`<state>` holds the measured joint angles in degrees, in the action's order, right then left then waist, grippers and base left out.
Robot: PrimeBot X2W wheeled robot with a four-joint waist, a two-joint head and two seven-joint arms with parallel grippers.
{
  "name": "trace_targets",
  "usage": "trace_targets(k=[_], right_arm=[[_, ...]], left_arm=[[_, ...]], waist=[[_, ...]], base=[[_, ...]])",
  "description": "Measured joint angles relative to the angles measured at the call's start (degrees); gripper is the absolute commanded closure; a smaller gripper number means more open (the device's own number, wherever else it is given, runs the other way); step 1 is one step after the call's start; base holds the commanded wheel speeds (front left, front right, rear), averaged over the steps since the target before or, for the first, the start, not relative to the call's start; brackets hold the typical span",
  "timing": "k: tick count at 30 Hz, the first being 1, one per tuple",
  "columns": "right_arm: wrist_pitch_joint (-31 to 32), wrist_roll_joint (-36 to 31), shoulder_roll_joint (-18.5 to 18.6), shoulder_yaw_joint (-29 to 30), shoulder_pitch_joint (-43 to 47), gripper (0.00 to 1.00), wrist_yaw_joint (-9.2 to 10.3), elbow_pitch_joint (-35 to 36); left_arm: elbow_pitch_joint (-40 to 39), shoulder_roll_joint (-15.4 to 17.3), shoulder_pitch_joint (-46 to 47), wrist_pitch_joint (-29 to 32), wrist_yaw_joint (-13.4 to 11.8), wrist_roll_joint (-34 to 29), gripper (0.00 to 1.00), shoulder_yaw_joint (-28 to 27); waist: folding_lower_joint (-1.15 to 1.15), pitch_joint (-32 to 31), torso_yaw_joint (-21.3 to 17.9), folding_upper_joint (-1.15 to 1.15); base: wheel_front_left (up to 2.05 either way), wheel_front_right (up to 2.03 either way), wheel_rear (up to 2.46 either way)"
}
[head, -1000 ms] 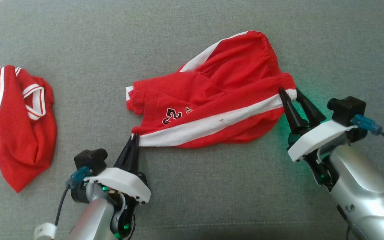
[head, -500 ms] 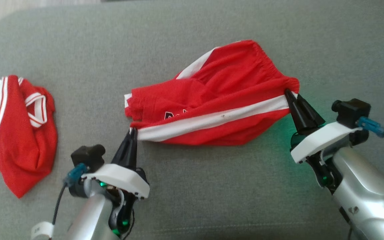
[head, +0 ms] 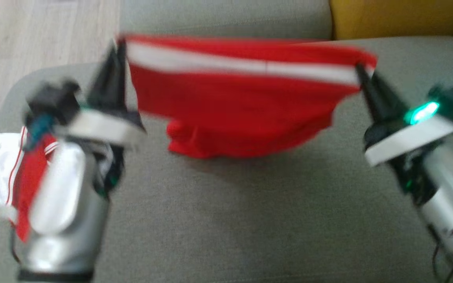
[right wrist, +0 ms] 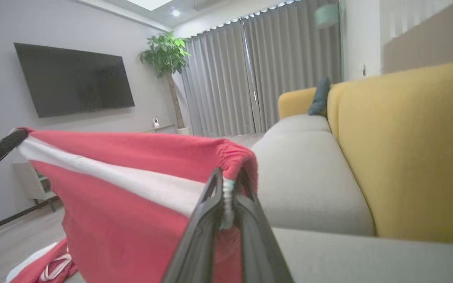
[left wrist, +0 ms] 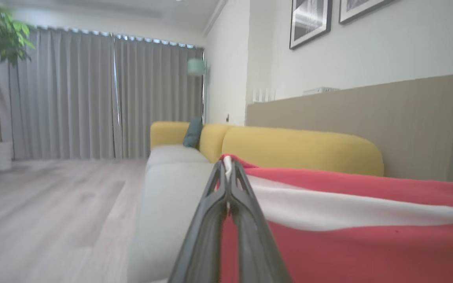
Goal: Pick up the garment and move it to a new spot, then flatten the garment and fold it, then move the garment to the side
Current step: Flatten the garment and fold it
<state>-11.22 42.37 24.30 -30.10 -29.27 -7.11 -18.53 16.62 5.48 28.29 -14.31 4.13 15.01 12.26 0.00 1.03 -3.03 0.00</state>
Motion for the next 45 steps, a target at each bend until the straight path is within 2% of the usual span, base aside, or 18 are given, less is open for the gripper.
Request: trace_targets(k=[5,10,15,18,22,26,30,35,41,45], right_arm=[[5.9,0.4,2.3,4.0,-6.5,1.00,0.00,6.8],[10.4,-2.1,2.7,6.4,-13.2,1.00,0.00,7.7],[10.6,-6.7,-0.1,6.7,-24.1,1.00,0.00,-0.1],[6.2,-11.0,-2.5,8.1,-32.6,1.00,-0.01,-7.3],[-0.1,-16.9,-4.2,9.4,-42.1,1.00,-0.01,-15.6],[-1.6,-18.1,-5.2,10.3,-45.6,1.00,-0.01,-20.7],[-2.0,-17.9,-6.4,6.7,-43.1,1.00,-0.01,-27.1],[-1.2,-11.3,-7.7,0.7,-32.6,1.00,-0.01,-31.2],[1.2,-1.0,-7.5,-7.4,-17.7,1.00,-0.01,-28.2],[1.3,3.9,-5.5,-11.1,-10.0,1.00,-0.01,-24.4]], left_arm=[[-1.4,1.9,12.7,2.7,-0.2,-3.0,1.00,0.0],[1.5,1.9,21.8,5.6,-1.4,-5.1,1.00,0.5],[10.4,1.7,30.9,4.3,-4.1,-8.8,1.00,1.6],[14.8,1.1,38.0,1.6,-6.3,-10.7,1.00,1.7],[17.1,-0.3,45.9,-0.3,-8.4,-11.8,1.00,1.5],[17.1,-1.5,48.4,-0.4,-8.7,-11.7,1.00,1.5],[18.3,-2.9,43.7,-0.4,-8.4,-8.9,1.00,1.3],[21.1,-4.1,26.3,-0.4,-8.1,-4.1,1.00,0.5],[21.3,-4.1,7.8,-0.4,-8.4,3.3,1.00,2.0],[19.2,-4.1,-1.8,-0.4,-10.6,7.6,1.00,3.6]], waist=[[0.00,1.8,0.5,0.00],[0.00,6.3,1.1,0.00],[0.01,12.3,1.5,0.00],[0.02,15.9,1.6,0.00],[0.02,19.8,2.1,0.00],[0.01,22.0,2.8,0.00],[0.02,23.5,3.9,0.00],[0.01,22.6,3.7,-0.01],[0.00,19.7,3.0,0.00],[0.00,17.1,2.7,0.00]], base=[[0.00,0.00,0.00],[0.00,0.00,0.00],[0.00,0.00,0.00],[0.00,0.00,0.00],[0.00,0.00,0.00],[0.00,0.00,0.00],[0.00,0.00,0.00],[0.00,0.00,0.00],[0.00,0.00,0.00],[0.00,0.00,0.00]])
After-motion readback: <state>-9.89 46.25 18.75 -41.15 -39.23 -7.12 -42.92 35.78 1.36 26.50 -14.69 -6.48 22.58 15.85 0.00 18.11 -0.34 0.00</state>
